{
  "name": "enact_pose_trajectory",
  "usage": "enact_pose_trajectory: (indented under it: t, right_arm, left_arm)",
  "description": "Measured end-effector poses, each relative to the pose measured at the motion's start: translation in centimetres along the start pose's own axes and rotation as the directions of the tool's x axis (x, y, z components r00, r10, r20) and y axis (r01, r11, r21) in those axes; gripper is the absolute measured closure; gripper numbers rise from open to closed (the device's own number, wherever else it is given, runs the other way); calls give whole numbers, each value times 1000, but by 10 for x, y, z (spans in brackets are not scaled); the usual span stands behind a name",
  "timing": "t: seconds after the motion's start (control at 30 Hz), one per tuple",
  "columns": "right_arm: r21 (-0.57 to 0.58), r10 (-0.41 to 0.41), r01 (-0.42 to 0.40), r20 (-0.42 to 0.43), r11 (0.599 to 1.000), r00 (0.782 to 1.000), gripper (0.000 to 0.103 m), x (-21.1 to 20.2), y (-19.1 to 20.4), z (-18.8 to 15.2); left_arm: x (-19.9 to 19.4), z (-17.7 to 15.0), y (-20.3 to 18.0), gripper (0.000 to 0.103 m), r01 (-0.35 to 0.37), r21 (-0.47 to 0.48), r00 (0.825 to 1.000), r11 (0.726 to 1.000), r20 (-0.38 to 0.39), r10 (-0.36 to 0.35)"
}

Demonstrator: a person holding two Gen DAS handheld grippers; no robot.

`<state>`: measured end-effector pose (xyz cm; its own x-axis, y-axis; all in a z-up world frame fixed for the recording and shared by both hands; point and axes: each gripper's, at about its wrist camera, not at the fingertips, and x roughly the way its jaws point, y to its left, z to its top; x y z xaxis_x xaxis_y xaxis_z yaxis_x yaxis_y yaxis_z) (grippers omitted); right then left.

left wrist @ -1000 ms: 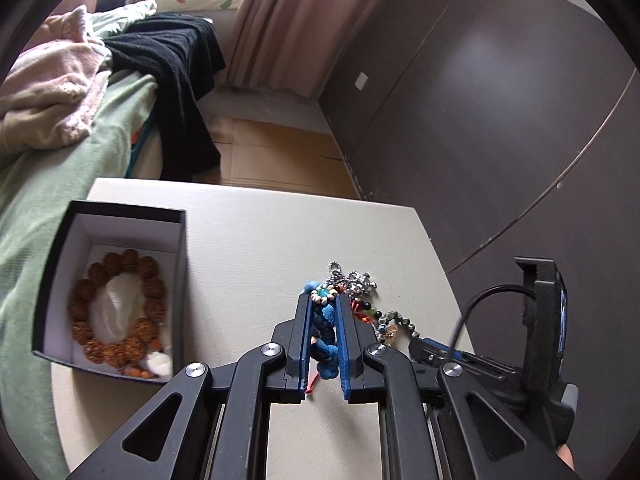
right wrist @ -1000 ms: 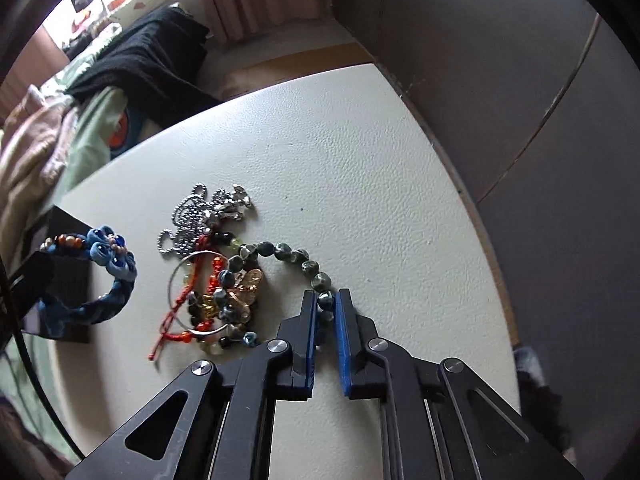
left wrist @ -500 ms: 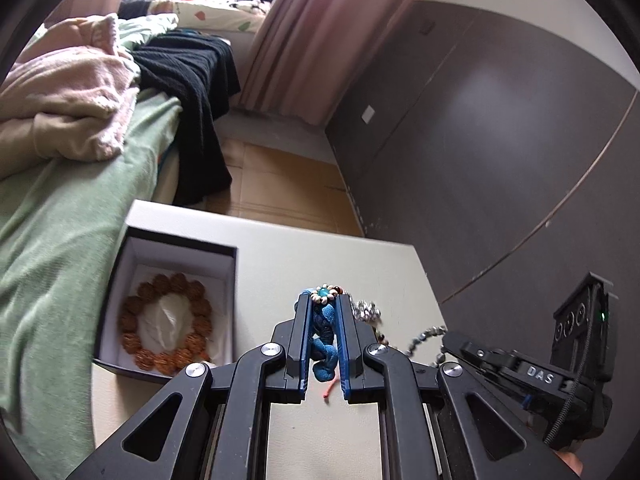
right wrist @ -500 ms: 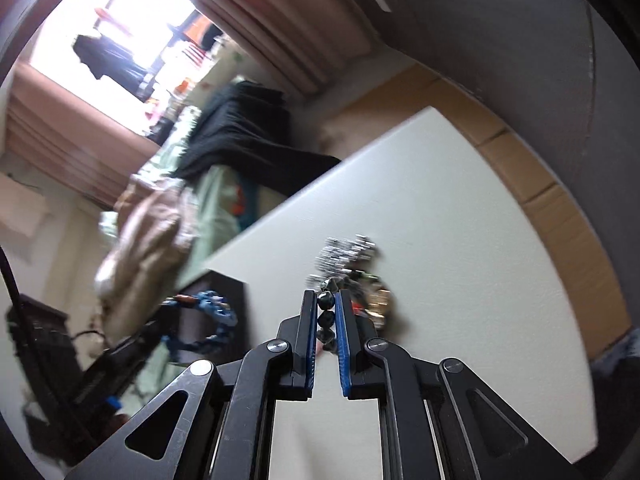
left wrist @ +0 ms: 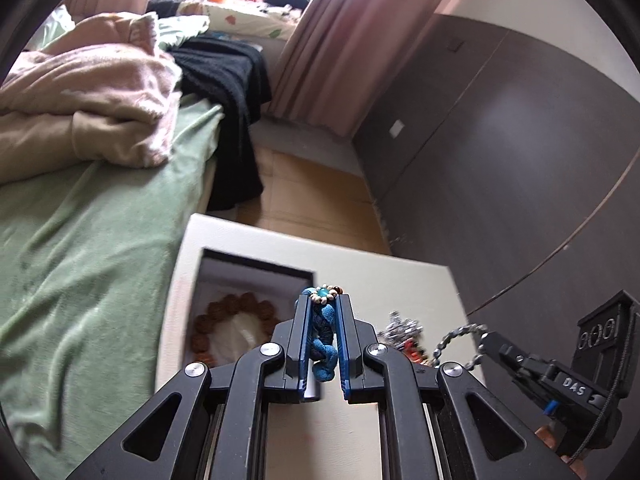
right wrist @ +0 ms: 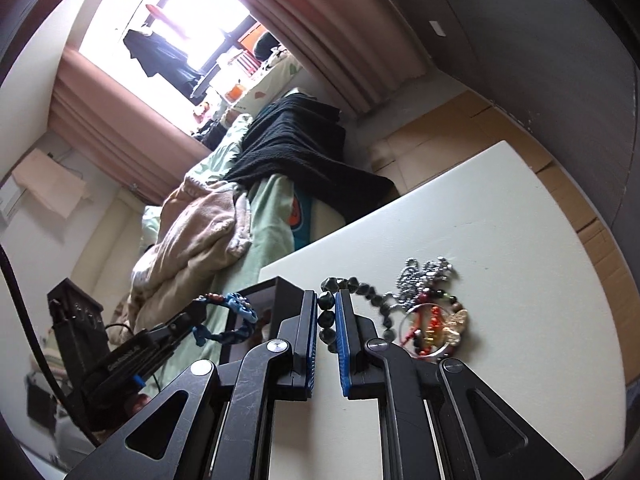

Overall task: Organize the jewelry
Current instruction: 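Carry the blue bracelet to the box with left tool while right tool grasps grey bracelet, then release the blue bracelet into the box with left tool while right tool drops grey bracelet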

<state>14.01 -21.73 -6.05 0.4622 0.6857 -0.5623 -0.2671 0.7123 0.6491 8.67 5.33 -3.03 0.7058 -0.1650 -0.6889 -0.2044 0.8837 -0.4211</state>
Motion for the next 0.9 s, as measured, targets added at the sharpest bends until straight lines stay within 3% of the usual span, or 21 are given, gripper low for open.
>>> enact_pose_trajectory:
  t: [0.1, 0.2, 0.23, 0.3, 0.4, 0.7, 0.83, 0.87, 0.9]
  right_arm:
    - [-2, 4, -4, -11, 1000, 1000, 92, 7, 4, -1]
    - [-7, 12, -12, -25, 1000, 1000, 92, 15, 9, -3]
    - [-9, 13, -14, -26, 1000, 1000, 92, 17, 11, -4]
    - [-11, 27, -28, -27, 1000, 999, 92, 21, 15, -4]
    - [-21, 63, -63, -23, 998, 998, 92, 25, 24, -7]
    - [-43, 171, -172, -31, 984, 985, 92, 47, 60, -8]
    - [-52, 244, -247, -58, 967, 968, 92, 66, 85, -11]
    - [-69, 229, -233, -68, 970, 971, 88, 71, 92, -13]
    - [-77, 208, -215, -85, 974, 974, 70, 76, 95, -15]
  left_arm:
    - [7, 1, 13, 89, -83, 3, 995, 997, -57, 84]
    - [10, 2, 31, 86, -79, -54, 993, 995, -92, 74]
    - [10, 3, 34, 82, -77, -68, 992, 995, -101, 70]
    - [6, 4, 41, 54, -70, -89, 994, 994, -94, 61]
    - [-7, 7, 46, 40, -68, -107, 997, 992, -34, 65]
    - [-23, 15, 63, 39, -44, -169, 999, 985, 6, 45]
    - [-30, 16, 71, 39, -51, -184, 998, 982, 26, 56]
    - [-30, 16, 72, 39, -53, -187, 998, 981, 26, 59]
    - [-30, 16, 73, 39, -53, -189, 998, 981, 25, 58]
